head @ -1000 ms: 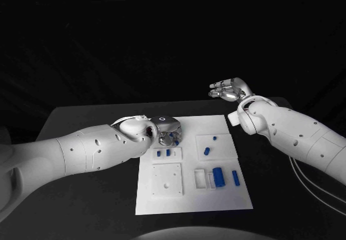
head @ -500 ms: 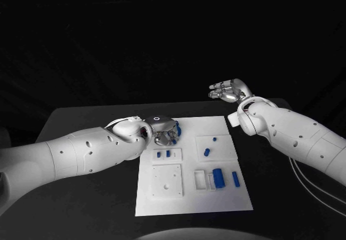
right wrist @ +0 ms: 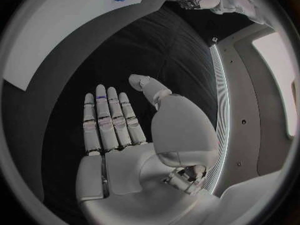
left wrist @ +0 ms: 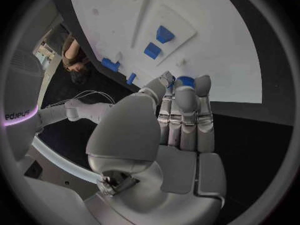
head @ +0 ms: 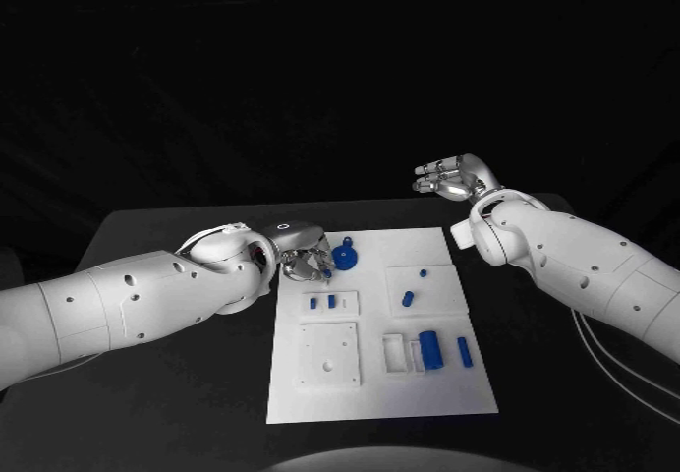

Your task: Assemble the parts on the task board

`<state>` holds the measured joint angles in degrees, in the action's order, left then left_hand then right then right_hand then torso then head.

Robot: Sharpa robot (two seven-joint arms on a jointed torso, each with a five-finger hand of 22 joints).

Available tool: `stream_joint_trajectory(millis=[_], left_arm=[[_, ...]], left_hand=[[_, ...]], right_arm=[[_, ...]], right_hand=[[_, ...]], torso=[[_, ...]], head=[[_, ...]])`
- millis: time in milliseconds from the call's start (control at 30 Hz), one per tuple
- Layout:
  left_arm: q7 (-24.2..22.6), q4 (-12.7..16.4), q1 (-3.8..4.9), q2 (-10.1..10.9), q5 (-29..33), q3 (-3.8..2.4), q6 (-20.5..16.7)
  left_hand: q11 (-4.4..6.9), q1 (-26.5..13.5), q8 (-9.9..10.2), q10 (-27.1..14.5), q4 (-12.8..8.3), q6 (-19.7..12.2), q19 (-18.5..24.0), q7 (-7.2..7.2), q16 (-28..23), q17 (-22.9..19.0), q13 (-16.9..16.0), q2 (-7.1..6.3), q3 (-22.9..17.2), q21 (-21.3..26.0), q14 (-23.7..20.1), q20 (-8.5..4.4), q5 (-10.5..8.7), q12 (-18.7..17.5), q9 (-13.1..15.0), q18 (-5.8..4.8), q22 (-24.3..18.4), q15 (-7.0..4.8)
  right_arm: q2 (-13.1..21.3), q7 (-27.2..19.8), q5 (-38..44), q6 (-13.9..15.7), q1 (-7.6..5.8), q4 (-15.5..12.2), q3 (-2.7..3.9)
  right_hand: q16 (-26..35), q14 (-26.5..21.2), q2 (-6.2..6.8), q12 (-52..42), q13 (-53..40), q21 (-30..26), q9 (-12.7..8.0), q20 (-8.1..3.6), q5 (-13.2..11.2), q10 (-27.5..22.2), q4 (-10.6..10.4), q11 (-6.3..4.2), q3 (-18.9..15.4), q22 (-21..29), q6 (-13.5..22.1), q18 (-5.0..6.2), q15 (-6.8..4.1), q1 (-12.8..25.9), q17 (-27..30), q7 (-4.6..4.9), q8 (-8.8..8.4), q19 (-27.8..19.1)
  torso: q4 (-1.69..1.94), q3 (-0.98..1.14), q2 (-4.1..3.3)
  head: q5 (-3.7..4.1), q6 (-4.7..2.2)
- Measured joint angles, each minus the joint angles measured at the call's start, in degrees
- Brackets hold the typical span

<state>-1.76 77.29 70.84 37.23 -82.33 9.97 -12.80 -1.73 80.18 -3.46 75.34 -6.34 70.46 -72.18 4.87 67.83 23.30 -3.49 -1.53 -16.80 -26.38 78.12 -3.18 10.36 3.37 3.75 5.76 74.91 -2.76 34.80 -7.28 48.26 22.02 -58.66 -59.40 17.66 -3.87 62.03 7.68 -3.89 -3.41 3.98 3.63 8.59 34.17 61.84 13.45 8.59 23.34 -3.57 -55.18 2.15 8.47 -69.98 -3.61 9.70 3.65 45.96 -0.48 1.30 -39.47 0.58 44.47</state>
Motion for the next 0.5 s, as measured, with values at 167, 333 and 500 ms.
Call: stream_joint_trajectory(millis=[167, 333, 500], left_arm=[[0.3, 0.1, 0.00, 0.6, 0.8, -0.03, 0.6], [0.6, -0.2, 0.00, 0.6, 1.2, 0.08, 1.3], [0.7, -0.7, -0.02, 0.3, 1.2, 0.17, 1.8]], left_hand=[[0.00, 0.0, 0.2, 0.0, 0.0, -0.1, 0.0, -0.06, 0.0, 0.1, 0.0, -0.01, 0.0, 0.0, 0.0, 0.00, 0.00, 0.0, 0.0, -0.01, 0.0, 0.00], [0.00, -0.1, 0.2, 0.0, 0.0, -0.1, 0.0, -0.06, 0.0, 0.1, 0.0, -0.07, 0.0, 0.0, 0.0, 0.00, -0.01, 0.0, 0.0, -0.01, 0.0, 0.00], [0.00, -0.1, 0.0, 0.0, 0.0, -0.3, 0.0, -0.06, 0.0, 0.1, 0.0, -0.07, 0.0, 0.0, 0.0, 0.01, -0.01, 0.0, 0.1, -0.01, 0.0, 0.00]], right_arm=[[0.0, 0.0, 0.0, 0.0, 0.01, 0.0, 0.00], [0.0, 0.0, 0.0, 0.0, 0.02, 0.0, 0.00], [0.0, 0.0, 0.0, -0.1, 0.02, 0.1, 0.00]], right_hand=[[0.0, 0.0, 0.00, 0.0, 0.0, 0.0, 0.0, 0.00, 0.0, 0.0, 0.0, 0.00, 0.3, 0.0, 0.0, 0.01, 0.00, 0.0, 0.0, 0.00, 0.00, 0.0], [0.0, 0.0, 0.00, 0.0, 0.0, 0.0, 0.0, 0.00, 0.0, 0.0, 0.0, 0.00, 0.3, 0.0, 0.0, 0.00, 0.00, 0.0, 0.0, 0.00, 0.00, 0.0], [0.0, 0.0, 0.00, 0.0, 0.0, 0.0, 0.0, 0.00, 0.0, 0.0, 0.0, 0.00, 0.3, 0.0, 0.0, 0.00, 0.00, 0.0, 0.0, 0.00, 0.00, 0.0]], torso=[[-0.04, -0.04, -0.02], [-0.08, -0.03, -0.04], [-0.16, -0.01, -0.05]], head=[[-0.16, 0.05], [-0.25, 0.13], [-0.38, 0.15]])
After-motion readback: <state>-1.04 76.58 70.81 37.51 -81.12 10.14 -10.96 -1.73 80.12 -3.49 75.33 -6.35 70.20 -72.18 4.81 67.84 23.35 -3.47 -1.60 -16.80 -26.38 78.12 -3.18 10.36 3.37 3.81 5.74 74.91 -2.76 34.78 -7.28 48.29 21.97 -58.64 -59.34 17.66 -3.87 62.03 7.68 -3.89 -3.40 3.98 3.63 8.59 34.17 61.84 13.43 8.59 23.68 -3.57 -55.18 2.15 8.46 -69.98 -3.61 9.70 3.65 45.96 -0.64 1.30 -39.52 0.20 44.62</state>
